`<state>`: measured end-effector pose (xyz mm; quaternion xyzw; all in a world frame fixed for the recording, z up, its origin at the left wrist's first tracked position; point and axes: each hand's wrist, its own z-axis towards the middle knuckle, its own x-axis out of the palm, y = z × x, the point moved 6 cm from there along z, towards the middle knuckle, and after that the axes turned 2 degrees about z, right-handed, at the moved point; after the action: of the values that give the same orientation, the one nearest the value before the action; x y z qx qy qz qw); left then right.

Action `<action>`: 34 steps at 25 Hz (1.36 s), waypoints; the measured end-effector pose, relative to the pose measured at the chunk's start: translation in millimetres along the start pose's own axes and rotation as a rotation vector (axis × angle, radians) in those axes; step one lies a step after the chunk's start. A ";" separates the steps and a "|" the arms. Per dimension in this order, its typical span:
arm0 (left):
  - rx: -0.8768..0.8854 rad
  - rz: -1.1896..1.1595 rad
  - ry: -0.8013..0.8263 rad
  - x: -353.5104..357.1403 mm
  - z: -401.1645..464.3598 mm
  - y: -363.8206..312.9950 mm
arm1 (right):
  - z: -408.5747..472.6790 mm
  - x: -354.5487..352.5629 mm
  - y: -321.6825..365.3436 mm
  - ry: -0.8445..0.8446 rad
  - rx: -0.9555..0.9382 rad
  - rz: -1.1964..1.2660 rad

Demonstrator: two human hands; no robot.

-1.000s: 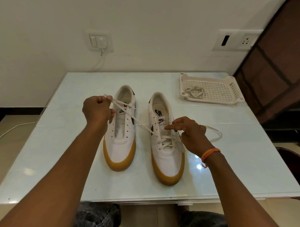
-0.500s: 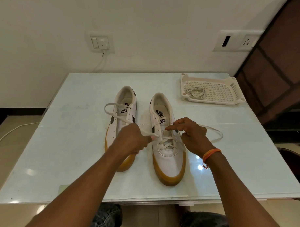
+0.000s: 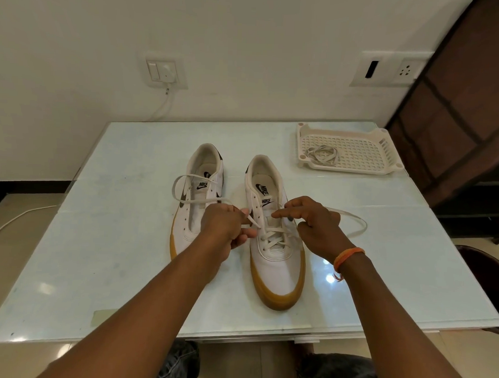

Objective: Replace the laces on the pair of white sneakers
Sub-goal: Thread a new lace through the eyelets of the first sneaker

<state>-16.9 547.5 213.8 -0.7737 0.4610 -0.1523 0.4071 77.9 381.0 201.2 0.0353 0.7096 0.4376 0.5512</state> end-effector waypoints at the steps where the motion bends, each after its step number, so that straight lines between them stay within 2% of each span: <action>1: 0.019 -0.004 -0.012 -4.3 -0.6 -6.4 | -0.1 -0.6 0.4 0.004 0.002 -0.001; 5: 0.118 -0.015 -0.158 -41.1 5.1 -28.9 | 0.7 -0.4 1.4 0.010 0.008 -0.006; 10: 0.153 -0.117 -0.261 -71.5 18.6 -39.8 | 0.8 0.9 -1.6 -0.034 -0.013 0.054; 18: 0.230 -0.170 -0.331 -83.7 24.8 -52.5 | -0.2 3.9 0.7 -0.006 -0.031 0.120; 22: 0.280 -0.108 -0.364 -89.6 25.7 -55.4 | -1.0 -1.5 0.1 -0.018 -0.024 0.074; 25: 0.259 0.091 -0.307 -76.3 26.3 -48.9 | -2.5 -3.3 0.4 0.000 -0.028 0.107; 27: 0.294 0.407 -0.291 -62.4 24.3 -43.6 | -4.3 -3.8 3.6 0.005 -0.052 0.116; 28: 0.370 0.608 -0.283 -53.2 22.0 -44.5 | -5.1 -5.0 6.2 0.011 -0.064 0.105; 29: 0.473 0.786 -0.240 -41.2 18.1 -46.0 | -5.9 -5.7 8.8 0.022 -0.070 0.087; 31: 0.663 0.994 -0.061 -15.7 5.2 -45.3 | -7.4 -5.8 17.0 0.033 -0.104 -0.008; 34: 0.714 1.136 0.143 7.0 -2.3 -32.5 | -9.3 1.4 28.6 0.021 -0.146 -0.256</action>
<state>4.6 548.4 239.2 -0.2170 0.7435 -0.1085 0.6231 57.5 393.9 219.1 -0.1000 0.6804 0.4145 0.5960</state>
